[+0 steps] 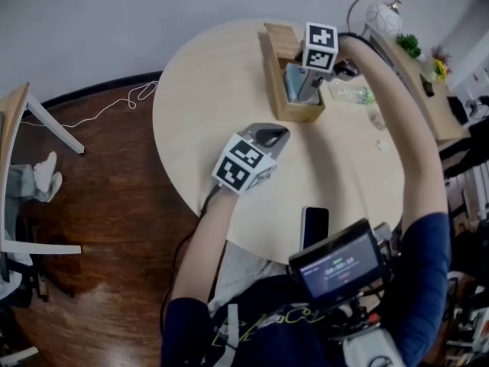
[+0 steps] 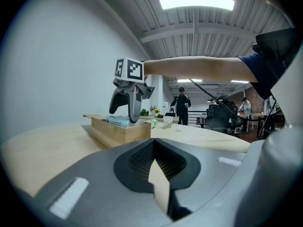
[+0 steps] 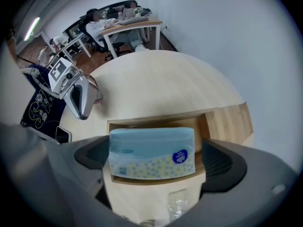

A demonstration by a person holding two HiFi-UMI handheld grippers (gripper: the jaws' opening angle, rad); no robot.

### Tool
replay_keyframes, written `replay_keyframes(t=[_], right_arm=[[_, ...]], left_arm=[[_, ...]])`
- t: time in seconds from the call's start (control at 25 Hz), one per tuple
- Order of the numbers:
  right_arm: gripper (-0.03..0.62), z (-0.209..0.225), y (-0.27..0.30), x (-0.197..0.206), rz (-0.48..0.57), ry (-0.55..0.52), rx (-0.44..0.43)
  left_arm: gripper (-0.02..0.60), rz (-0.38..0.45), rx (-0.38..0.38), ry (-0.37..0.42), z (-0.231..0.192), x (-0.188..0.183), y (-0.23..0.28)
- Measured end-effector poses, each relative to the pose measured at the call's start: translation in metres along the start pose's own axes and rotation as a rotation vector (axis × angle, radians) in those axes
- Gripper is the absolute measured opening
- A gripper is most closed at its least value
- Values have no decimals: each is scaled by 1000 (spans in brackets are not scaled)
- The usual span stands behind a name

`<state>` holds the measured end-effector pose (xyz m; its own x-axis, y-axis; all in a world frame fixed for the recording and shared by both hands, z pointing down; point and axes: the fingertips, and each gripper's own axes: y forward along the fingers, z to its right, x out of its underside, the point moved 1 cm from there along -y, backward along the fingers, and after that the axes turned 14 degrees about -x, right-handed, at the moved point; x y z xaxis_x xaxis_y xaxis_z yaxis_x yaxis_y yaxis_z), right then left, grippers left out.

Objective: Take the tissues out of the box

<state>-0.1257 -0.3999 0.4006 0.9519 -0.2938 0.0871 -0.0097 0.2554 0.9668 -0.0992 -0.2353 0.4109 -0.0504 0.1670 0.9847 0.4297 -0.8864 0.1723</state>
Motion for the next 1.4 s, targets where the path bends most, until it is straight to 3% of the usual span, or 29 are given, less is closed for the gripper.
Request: replay_keyframes(t=[0.32,0.6,0.72,1.4], right_arm=[[586,0,10,1,-36,-15,-15],[589,4,17,8,-42,105,-94],[589,5,20,7,-28,98,-117],[586,7,20,5,2,87,-87]], left_arm=[[5,-1,3,-1,2,-2,0],[5,-1,-1,-1,1,0,-1],[5,-4,-1,-5,0,0,-1],[5,4,0,-9,0,-1,0]])
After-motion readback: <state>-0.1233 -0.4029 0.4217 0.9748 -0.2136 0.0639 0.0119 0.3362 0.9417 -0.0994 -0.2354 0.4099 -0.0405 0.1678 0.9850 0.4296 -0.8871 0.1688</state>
